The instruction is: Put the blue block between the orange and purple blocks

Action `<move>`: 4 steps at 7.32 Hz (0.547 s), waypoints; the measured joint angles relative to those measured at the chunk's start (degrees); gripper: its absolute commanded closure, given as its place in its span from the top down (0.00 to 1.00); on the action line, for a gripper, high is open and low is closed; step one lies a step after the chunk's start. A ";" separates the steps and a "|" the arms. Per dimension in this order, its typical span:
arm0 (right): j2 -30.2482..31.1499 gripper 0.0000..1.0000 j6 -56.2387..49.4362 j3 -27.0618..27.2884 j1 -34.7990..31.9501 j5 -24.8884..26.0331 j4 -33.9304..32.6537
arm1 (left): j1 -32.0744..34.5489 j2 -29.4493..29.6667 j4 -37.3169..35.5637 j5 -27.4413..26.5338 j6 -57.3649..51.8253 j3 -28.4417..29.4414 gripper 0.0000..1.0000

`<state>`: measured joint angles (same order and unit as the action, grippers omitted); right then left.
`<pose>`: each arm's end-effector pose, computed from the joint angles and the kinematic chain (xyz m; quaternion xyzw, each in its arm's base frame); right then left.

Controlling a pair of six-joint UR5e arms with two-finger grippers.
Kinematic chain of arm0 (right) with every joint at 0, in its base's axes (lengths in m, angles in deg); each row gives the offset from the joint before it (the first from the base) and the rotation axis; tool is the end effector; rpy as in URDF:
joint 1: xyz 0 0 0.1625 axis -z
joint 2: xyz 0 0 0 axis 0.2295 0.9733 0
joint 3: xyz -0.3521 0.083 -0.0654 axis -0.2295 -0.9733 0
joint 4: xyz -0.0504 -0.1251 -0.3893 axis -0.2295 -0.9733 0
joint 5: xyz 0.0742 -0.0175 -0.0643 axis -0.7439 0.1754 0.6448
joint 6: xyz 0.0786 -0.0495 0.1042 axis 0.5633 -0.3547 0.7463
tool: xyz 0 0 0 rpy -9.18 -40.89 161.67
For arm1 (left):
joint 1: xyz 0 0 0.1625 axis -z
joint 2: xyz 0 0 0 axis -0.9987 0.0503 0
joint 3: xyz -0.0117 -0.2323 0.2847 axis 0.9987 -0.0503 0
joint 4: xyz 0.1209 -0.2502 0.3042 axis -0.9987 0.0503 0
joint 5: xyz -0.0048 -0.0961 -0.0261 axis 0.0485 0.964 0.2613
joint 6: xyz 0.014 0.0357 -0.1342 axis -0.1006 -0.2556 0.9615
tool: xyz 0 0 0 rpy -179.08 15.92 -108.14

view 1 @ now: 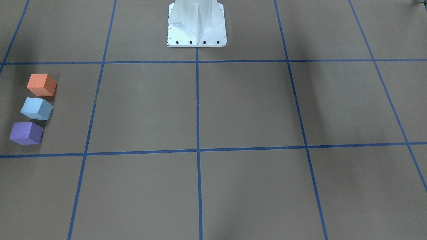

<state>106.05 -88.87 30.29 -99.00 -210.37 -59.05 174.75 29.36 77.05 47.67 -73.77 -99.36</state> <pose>0.0046 -0.4551 0.5454 0.0362 -0.3653 -0.0732 0.9273 -0.0204 -0.4448 0.6072 0.0739 0.3647 0.0406 0.9273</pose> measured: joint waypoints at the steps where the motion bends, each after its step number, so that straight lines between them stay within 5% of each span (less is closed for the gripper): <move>1: -0.09 1.00 0.03 0.12 0.21 -0.64 -0.11 | 0.04 0.10 0.00 0.08 -0.12 0.64 1.00; 4: -0.60 1.00 0.04 0.62 0.34 -3.52 -0.15 | 0.02 1.28 0.11 0.40 -0.21 2.76 1.00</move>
<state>105.45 -88.83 30.91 -98.67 -213.89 -59.20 174.78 30.64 77.16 48.07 -73.98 -96.60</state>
